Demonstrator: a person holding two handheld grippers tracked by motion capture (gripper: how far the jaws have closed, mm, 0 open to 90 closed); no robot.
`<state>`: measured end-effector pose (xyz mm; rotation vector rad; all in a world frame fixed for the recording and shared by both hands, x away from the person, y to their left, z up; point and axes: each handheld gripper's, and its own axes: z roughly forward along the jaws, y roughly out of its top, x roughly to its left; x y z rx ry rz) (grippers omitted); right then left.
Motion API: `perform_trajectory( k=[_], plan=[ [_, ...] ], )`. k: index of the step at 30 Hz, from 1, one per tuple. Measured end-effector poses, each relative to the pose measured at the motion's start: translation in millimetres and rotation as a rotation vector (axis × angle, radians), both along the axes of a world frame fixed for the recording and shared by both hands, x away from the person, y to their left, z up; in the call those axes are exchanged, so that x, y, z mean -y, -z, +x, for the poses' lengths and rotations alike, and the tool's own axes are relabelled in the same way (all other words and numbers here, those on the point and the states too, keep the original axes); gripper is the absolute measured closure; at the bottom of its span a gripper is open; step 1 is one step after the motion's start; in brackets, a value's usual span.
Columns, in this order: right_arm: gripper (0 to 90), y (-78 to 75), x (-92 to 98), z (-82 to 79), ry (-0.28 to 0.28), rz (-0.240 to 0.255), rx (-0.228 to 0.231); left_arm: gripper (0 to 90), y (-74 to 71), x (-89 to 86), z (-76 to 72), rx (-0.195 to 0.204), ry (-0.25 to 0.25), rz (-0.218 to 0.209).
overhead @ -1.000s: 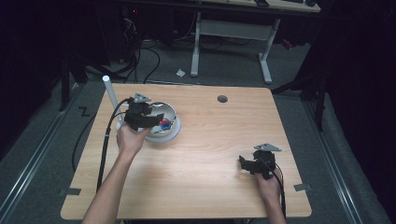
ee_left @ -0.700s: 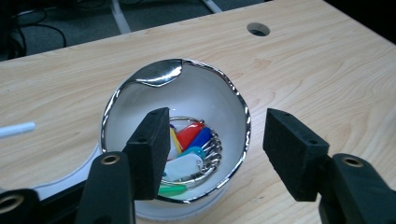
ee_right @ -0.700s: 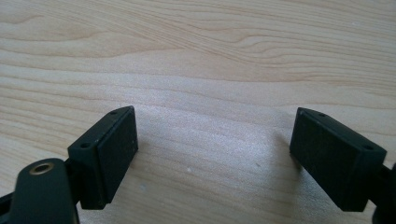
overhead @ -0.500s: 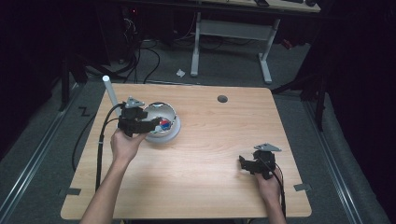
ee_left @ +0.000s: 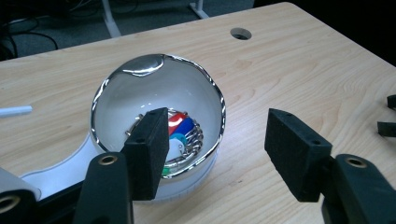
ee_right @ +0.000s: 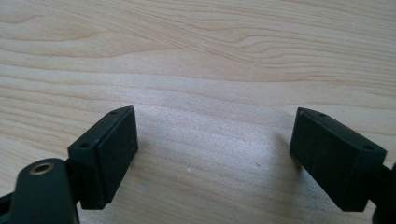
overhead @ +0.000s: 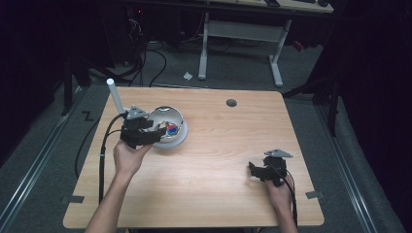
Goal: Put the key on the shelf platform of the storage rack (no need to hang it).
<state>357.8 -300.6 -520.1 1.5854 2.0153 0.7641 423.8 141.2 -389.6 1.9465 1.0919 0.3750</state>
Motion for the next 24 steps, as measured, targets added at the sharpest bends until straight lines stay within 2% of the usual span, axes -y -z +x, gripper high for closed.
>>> perform_trajectory(
  k=[9,24],
  plan=[
    [15.3,0.0,0.0,0.0,0.0,0.0,0.0,40.4,2.0,-1.4,-9.1,-0.004,0.007,-0.024],
    [15.3,0.0,0.0,0.0,0.0,-0.001,0.001,40.3,12.8,-5.8,-20.1,-0.015,-0.003,-0.037]
  ],
)
